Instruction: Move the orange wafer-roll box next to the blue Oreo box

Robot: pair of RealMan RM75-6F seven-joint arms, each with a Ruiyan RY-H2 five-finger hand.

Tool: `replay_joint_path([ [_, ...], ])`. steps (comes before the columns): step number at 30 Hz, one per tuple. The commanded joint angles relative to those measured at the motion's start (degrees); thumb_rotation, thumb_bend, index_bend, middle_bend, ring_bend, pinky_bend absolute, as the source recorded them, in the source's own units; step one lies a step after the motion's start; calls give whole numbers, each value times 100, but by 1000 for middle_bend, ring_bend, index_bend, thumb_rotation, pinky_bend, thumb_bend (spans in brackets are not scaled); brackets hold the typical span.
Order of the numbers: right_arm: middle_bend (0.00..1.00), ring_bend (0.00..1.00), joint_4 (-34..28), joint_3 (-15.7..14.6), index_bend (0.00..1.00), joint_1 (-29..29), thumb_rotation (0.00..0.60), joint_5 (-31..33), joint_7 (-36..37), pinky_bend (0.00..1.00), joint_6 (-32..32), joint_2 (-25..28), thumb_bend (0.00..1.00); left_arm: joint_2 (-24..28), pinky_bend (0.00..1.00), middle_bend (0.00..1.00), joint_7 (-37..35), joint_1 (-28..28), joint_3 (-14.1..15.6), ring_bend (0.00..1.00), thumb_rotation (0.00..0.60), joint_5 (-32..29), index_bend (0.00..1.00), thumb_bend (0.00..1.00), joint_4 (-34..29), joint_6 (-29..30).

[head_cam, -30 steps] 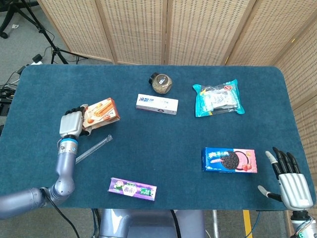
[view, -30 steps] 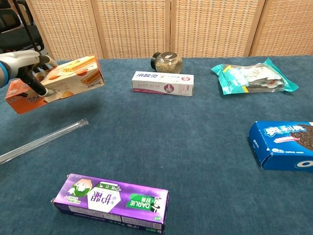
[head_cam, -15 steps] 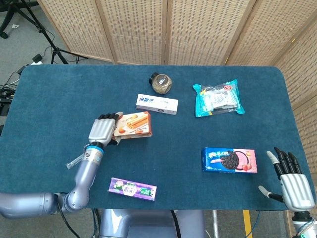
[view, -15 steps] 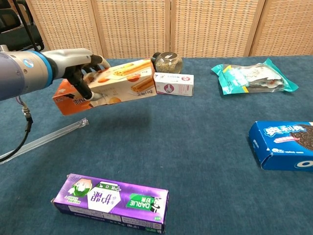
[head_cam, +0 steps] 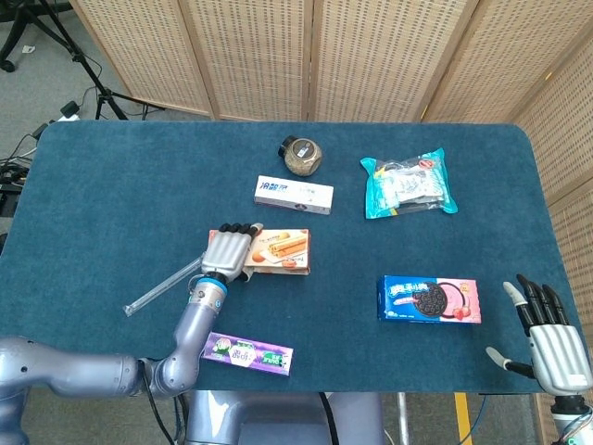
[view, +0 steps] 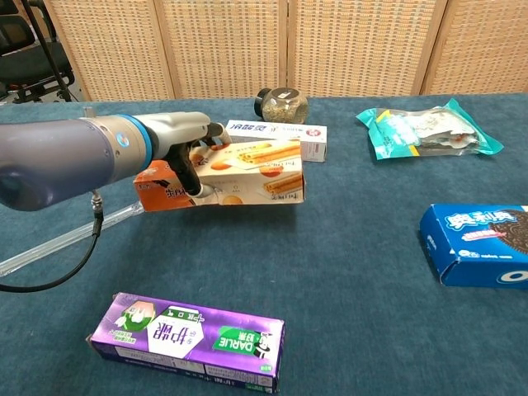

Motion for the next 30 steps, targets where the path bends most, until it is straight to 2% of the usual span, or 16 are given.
replay_joint_path([
  [1,0,0,9,-1,46,3,600,1,9,0,-8,-3,131,-300,249,240,21,-146,123,311,600,137,524,502,357,-27],
  [6,0,0,23,-3,46,9,600,-9,20,0,-13,-14,131,-540,249,193,42,-215,176,304,600,138,523,486,659,0],
  [8,0,0,29,1,46,7,600,-25,30,0,11,-20,131,-597,249,116,52,-224,183,276,600,109,506,468,737,3],
  [11,0,0,54,9,46,3,600,-53,61,0,54,-37,131,-637,232,24,81,-231,194,240,600,19,404,423,824,-56],
  [13,0,0,76,23,46,-1,600,-63,83,0,91,-54,131,-630,210,2,88,-224,196,223,600,-44,325,394,835,-107],
  [17,0,0,103,27,46,-6,600,-72,109,0,116,-70,131,-591,181,0,26,-190,202,209,600,-55,192,356,832,-192],
  [20,0,0,108,17,46,-5,600,-93,99,0,118,-79,131,-546,148,0,-26,-159,227,192,600,-14,131,330,830,-235],
  [24,0,0,109,5,46,-1,600,-112,69,0,110,-92,131,-487,110,0,-90,-117,267,161,600,38,88,281,812,-287],
  [30,0,0,108,10,46,-2,600,-117,64,0,124,-98,131,-408,44,0,-164,-90,312,116,600,91,22,125,791,-402],
])
